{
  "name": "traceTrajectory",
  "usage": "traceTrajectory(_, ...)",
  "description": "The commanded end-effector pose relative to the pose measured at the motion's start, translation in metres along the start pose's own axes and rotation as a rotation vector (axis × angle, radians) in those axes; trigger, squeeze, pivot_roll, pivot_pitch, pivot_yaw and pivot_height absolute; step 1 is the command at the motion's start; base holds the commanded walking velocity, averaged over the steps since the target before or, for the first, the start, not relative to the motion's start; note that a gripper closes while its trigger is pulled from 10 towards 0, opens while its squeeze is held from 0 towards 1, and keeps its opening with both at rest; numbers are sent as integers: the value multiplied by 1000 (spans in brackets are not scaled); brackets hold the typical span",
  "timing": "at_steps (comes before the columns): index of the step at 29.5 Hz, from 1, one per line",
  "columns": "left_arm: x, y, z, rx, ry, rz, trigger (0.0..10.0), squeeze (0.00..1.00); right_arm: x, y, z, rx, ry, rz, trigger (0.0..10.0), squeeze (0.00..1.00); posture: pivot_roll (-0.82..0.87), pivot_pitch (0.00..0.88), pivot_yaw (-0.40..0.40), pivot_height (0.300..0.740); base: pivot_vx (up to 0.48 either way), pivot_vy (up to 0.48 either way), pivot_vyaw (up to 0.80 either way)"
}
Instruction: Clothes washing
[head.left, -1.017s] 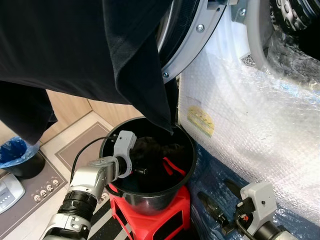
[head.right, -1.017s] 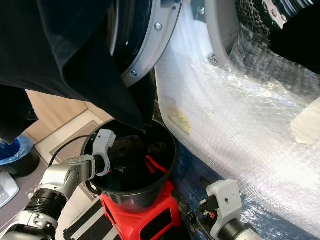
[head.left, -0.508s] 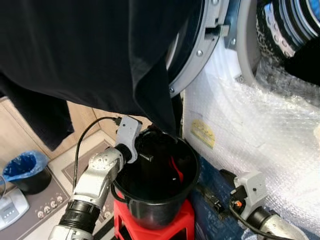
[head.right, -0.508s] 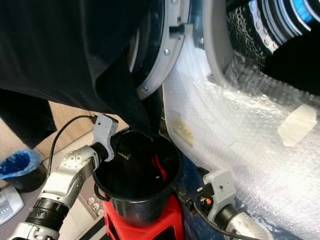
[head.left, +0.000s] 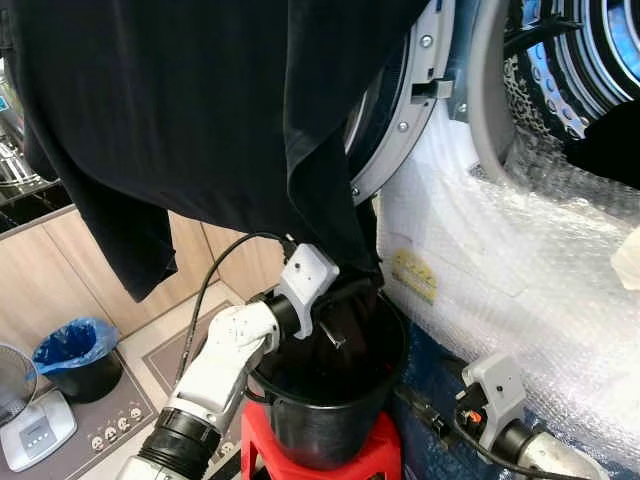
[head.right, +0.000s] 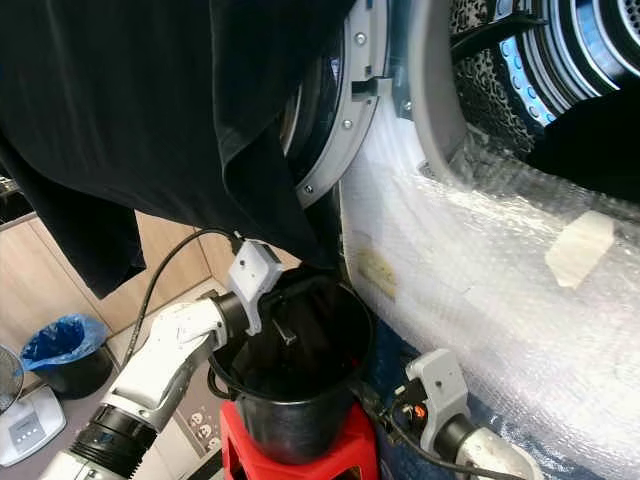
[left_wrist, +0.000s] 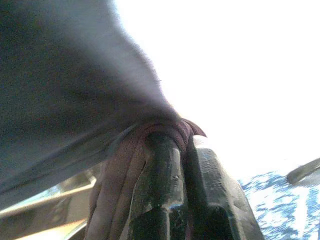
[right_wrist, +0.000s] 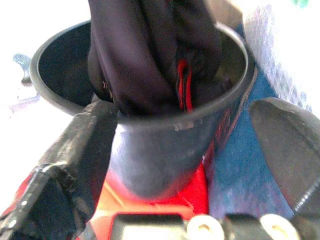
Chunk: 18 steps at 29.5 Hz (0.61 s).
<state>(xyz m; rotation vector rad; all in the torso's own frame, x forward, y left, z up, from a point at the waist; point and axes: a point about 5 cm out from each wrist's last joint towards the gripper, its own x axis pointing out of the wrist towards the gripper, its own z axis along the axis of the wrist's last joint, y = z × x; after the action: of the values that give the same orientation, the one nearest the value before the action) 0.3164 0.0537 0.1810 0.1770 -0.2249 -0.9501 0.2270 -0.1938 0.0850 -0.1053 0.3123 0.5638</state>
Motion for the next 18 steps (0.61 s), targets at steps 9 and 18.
traceTrajectory(9, 28, -30, 43, -4, -185, -148, 10000, 0, -8, -15, -6, -38, 13, -28, 10000, 0, -216, 0, 78, 740, 0, 0, 0)
traceTrajectory(18, 43, -53, 60, -30, -259, -223, 10000, 0, -4, -21, 2, -24, -29, -14, 10000, 0, -225, 0, 79, 740, 0, 0, 0)
